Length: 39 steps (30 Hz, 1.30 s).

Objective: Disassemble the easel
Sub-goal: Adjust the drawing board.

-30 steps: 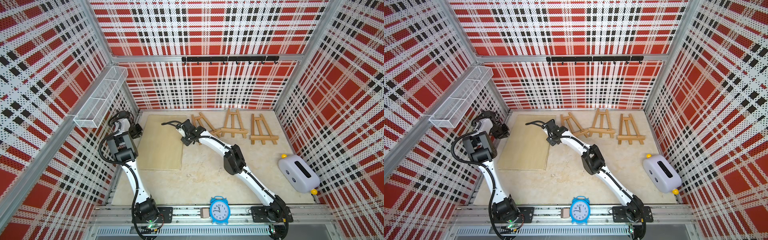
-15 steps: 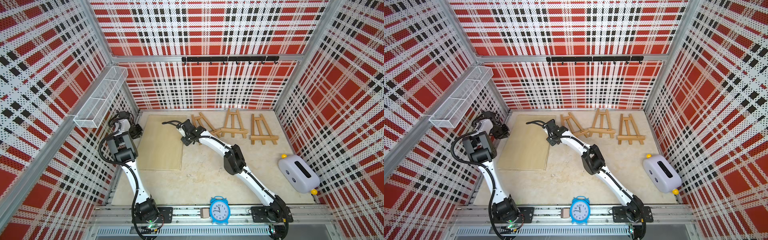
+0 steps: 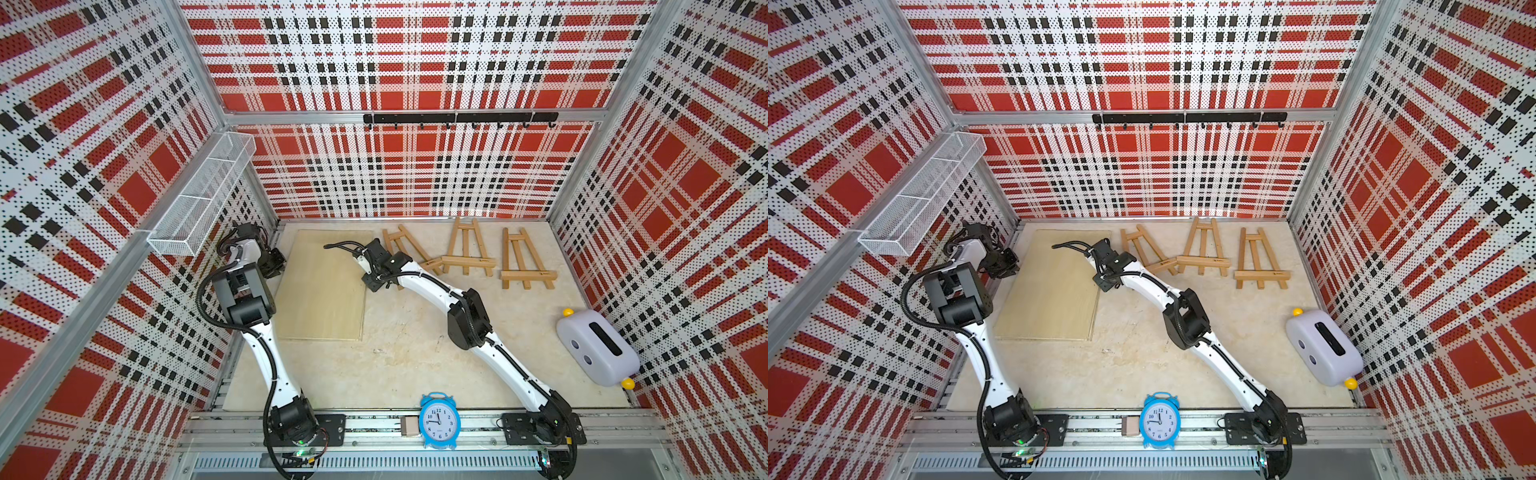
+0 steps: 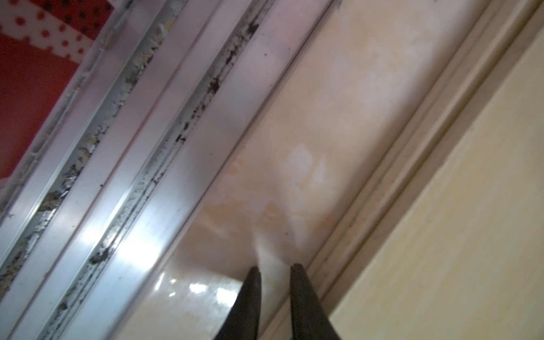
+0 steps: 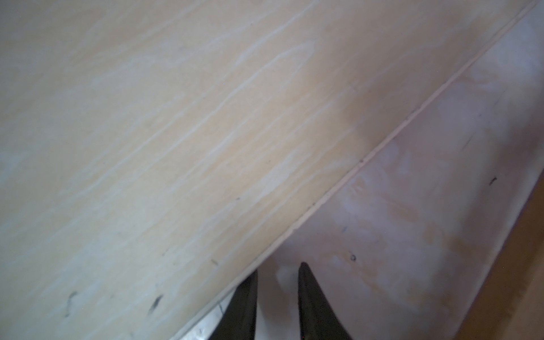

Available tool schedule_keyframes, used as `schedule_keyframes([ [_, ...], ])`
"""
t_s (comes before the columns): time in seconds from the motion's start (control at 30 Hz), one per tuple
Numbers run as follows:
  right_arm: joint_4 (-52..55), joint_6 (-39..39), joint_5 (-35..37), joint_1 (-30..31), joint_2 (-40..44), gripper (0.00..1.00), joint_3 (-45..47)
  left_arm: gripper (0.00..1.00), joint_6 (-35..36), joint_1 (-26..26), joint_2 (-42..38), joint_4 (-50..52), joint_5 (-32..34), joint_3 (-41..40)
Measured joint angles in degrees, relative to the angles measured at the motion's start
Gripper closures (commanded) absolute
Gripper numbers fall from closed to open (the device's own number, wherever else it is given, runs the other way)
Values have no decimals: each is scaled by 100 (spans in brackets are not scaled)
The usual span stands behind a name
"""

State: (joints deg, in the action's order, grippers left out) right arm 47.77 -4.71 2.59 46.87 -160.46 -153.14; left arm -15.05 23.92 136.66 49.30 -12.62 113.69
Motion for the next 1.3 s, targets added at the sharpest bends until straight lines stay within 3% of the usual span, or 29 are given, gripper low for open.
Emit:
schedule_keyframes([
  [0.77, -122, -24, 44, -24, 127, 67, 254, 77, -37, -13, -188, -284, 79, -352],
  [1.3, -1471, 409, -212, -378, 1478, 58, 2660, 76, -33, 22, -258, -105, 81, -299],
])
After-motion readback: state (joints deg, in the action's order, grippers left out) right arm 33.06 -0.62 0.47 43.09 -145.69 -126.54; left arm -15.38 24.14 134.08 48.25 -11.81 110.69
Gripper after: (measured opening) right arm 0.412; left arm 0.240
